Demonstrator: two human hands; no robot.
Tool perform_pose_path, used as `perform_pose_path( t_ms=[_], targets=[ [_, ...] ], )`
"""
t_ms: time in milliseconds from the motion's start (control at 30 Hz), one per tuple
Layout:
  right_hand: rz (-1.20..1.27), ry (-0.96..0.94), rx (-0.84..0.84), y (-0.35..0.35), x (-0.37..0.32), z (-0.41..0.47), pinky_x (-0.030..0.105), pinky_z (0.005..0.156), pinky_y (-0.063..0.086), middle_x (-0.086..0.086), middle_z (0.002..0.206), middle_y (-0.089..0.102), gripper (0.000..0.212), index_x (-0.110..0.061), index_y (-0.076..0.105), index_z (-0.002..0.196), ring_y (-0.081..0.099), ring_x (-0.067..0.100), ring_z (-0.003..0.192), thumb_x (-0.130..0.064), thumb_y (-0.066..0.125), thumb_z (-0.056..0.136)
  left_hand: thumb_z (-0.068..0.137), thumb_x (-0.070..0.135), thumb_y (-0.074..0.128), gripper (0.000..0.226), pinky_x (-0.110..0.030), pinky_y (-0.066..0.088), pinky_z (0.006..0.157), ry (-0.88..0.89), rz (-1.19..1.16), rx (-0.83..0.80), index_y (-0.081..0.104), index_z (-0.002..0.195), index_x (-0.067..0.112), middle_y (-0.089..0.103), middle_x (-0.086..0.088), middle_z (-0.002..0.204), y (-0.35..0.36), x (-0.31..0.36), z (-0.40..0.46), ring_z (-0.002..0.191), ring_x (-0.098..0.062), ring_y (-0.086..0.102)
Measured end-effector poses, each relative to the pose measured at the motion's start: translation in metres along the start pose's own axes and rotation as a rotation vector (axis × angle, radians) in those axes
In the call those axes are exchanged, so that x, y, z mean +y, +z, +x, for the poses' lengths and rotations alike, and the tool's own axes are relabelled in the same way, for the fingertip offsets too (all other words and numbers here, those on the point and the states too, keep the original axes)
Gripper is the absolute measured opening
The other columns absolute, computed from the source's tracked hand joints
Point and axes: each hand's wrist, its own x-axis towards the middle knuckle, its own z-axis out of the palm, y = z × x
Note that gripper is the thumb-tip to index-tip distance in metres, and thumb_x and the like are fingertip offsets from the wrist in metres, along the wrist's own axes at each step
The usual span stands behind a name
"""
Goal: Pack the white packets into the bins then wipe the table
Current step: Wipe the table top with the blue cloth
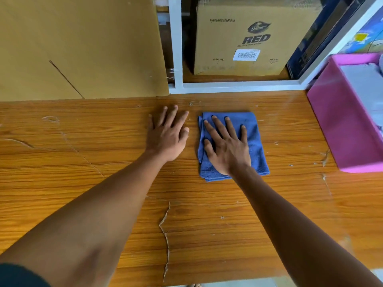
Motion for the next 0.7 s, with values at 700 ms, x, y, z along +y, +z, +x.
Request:
perform_pose_path(
  t_ms=[700],
  targets=[
    [-0.020,0.000,0.022,-0.006,0.013,0.081,0.065,0.126,-0.001,-0.013,0.176,0.001,0.066,-0.042,0.004,0.167,-0.004,0.019,0.163,-0.064,0.011,0.104,0.106,0.065,0.016,0.064,-0.069,0.002,0.126,-0.011,0.006,0.026,0.004,0.167,0.046,-0.002,0.007,0.178,0.010,0.003,0.021,0.164,-0.025,-0.004]
  ],
)
